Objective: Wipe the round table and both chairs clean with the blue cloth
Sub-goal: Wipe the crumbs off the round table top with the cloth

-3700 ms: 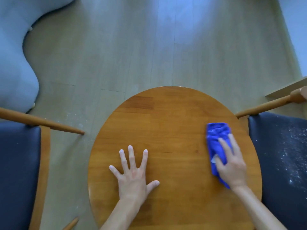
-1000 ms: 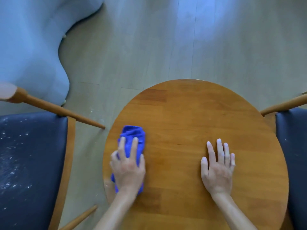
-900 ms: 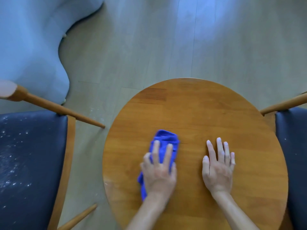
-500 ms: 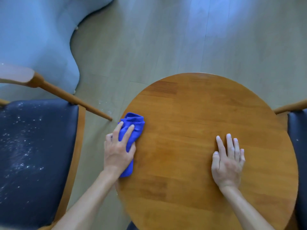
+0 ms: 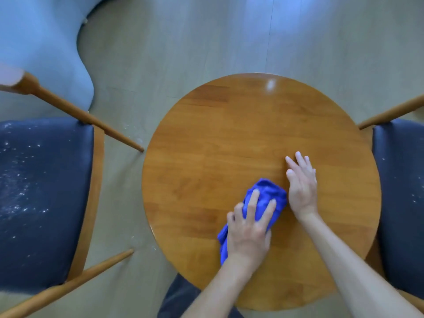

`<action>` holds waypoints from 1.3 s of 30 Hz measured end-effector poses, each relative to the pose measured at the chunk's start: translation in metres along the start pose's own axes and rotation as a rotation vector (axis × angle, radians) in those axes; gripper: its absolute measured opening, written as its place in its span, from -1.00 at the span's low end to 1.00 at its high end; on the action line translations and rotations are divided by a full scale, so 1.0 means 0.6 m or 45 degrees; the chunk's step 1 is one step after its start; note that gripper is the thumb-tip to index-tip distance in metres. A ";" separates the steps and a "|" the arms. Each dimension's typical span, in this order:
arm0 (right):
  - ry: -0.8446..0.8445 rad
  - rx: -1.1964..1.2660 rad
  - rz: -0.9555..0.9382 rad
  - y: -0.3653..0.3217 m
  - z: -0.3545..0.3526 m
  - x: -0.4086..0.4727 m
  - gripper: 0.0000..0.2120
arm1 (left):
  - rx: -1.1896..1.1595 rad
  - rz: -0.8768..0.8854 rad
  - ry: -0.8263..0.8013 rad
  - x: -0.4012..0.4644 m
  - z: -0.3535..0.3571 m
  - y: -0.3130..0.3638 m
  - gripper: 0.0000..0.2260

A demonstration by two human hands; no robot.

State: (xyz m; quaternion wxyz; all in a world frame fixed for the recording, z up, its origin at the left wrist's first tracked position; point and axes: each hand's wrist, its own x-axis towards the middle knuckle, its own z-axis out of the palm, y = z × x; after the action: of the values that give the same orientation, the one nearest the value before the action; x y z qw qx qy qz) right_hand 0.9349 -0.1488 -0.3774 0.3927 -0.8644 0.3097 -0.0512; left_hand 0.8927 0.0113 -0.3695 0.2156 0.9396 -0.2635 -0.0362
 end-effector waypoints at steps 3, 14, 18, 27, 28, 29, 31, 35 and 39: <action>0.029 0.210 0.037 -0.016 -0.031 -0.039 -0.51 | 0.067 -0.020 0.002 0.063 -0.007 -0.026 -0.44; -0.112 0.185 0.009 0.014 -0.009 -0.241 -0.48 | 0.089 -0.526 0.191 -0.145 -0.072 -0.159 -0.59; -0.121 0.238 -0.050 0.001 0.006 -0.279 -0.48 | -0.164 -0.621 0.054 -0.163 -0.029 -0.001 -0.56; 0.008 -0.246 -0.061 -0.054 0.068 -0.325 -0.45 | -0.307 -0.493 -0.036 -0.090 -0.104 -0.113 -0.53; 0.050 -0.349 0.001 -0.065 0.090 -0.327 -0.45 | -0.116 -0.523 -0.104 -0.088 -0.111 -0.149 -0.52; 0.088 -0.414 0.065 -0.077 0.107 -0.327 -0.46 | 0.024 -0.544 -0.195 -0.086 -0.116 -0.179 -0.50; 0.157 -0.520 0.050 -0.093 0.134 -0.334 -0.49 | 0.174 -0.527 -0.331 -0.082 -0.118 -0.220 -0.48; 0.024 -0.613 -0.582 -0.073 0.160 -0.386 -0.65 | 0.343 -0.345 -0.398 -0.086 -0.106 -0.253 -0.43; -0.112 -0.593 -0.965 0.022 0.068 -0.369 -0.65 | 0.378 -0.351 -0.380 -0.091 -0.097 -0.252 -0.41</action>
State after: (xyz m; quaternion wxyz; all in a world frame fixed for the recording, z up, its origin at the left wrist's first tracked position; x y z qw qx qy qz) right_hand 0.7644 -0.0017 -0.3807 0.1538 -0.9836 -0.0428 -0.0836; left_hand 0.9287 0.1778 -0.3838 0.0271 0.9722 -0.1643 -0.1647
